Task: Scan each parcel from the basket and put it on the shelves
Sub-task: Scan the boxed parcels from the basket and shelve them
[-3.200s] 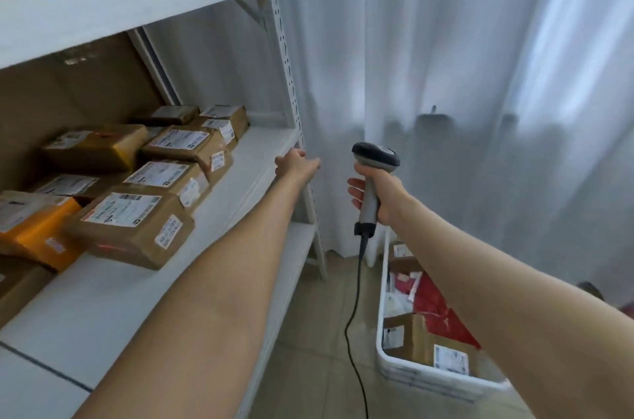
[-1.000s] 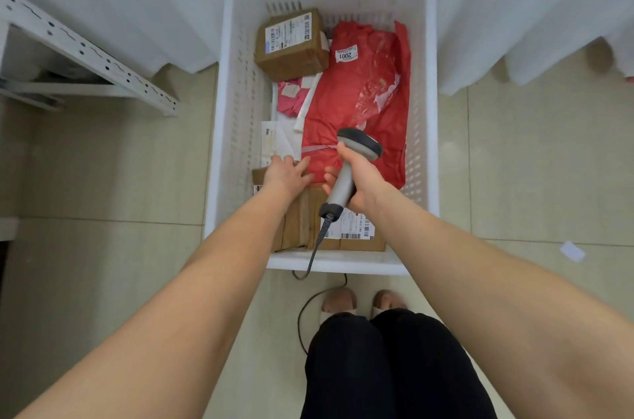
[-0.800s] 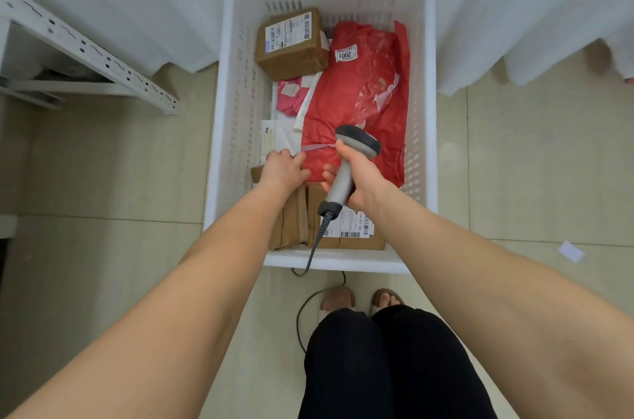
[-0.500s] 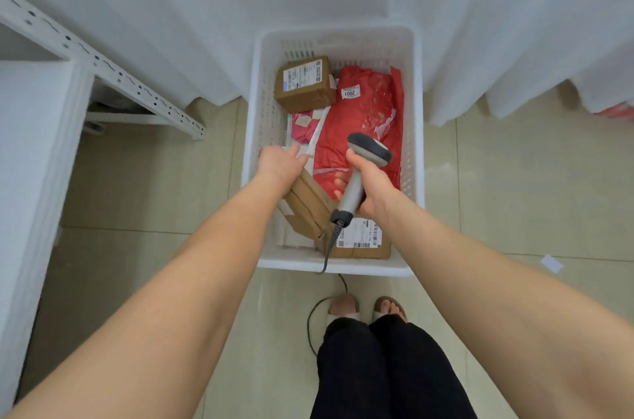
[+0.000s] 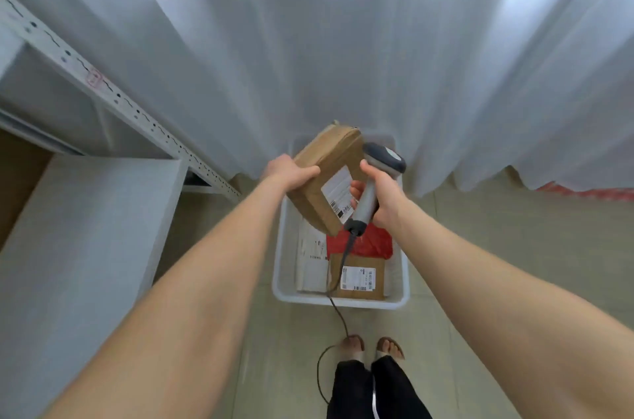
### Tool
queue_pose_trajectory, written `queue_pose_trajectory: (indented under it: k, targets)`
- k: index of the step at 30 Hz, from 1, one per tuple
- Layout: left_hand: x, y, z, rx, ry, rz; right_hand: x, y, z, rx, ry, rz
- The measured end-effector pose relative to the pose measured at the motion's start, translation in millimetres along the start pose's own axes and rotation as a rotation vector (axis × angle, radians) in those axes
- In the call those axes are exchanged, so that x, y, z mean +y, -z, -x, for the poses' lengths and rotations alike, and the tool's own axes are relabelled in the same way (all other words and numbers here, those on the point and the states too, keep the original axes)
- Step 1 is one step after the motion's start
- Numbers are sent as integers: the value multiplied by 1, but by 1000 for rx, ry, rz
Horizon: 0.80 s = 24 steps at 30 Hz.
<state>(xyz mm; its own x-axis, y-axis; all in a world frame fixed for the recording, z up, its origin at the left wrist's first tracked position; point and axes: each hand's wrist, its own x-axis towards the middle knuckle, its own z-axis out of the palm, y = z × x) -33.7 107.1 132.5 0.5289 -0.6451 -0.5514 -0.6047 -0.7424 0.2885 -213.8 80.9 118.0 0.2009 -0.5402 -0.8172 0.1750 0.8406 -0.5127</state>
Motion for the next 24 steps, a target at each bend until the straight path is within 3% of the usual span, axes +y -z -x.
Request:
queue_pose_trajectory:
  k: [4, 8, 15, 20, 24]
  targets:
    - [16, 62, 32, -3, 50, 418, -36, -10, 54, -8, 36, -11]
    - [31, 118, 60, 29, 28, 692, -63, -19, 99, -7, 106, -49]
    - [47, 175, 108, 86, -36, 961, -91, -34, 163, -51, 210, -168]
    - [57, 187, 149, -2, -82, 1157, -97, -46, 199, -46, 267, -238]
    - [56, 189, 184, -178, -123, 1193, -103, -47, 228, -78, 324, -332]
